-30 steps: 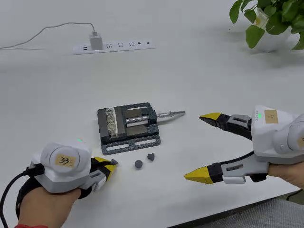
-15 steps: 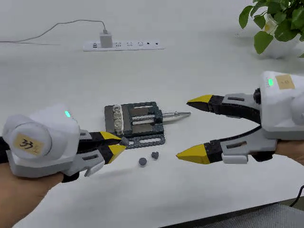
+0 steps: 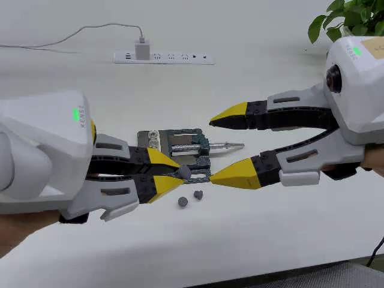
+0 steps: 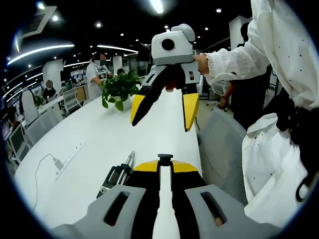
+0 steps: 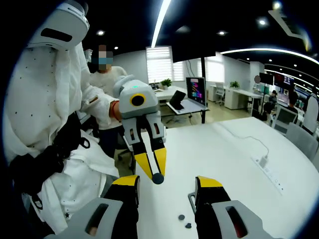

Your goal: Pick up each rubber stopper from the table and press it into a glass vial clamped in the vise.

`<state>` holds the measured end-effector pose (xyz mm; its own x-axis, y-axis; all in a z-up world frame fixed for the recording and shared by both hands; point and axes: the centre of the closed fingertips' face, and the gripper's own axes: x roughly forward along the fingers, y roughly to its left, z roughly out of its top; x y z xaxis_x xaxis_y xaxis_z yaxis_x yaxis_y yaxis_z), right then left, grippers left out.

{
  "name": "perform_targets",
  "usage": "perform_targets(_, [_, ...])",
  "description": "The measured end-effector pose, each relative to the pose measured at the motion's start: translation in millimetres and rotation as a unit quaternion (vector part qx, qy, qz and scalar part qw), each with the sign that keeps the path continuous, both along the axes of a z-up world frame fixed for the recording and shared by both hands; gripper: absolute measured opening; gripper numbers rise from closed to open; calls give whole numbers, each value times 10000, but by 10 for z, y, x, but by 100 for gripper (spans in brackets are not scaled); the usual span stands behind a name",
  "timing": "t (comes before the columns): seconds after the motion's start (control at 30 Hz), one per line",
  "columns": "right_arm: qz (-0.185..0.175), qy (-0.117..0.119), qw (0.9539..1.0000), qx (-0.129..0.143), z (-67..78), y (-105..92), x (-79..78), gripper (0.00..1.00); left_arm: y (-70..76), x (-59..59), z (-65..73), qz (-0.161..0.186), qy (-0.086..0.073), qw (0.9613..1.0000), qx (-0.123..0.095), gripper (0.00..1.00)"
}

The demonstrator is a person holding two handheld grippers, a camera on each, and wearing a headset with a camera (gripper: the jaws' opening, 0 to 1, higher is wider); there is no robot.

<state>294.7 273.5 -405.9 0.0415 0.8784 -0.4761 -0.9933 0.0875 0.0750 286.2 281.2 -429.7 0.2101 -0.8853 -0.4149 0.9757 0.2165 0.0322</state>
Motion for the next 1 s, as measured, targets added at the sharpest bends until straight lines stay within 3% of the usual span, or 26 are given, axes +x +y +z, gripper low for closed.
perform_targets(0.17, [260,52,9996,-78,10,50,-93,27,-47,-36,64,-122,-61,9999,-23,3])
perform_targets(0.47, [525,21,9984,-202,-45,82,-201,15,-72,-73,151,-182,-25,9997,-155,3])
perform_targets(1.0, [614,-23,9979,-196,-3,143,-283,9,-89,-104,201,-208,12,9996,-210,3])
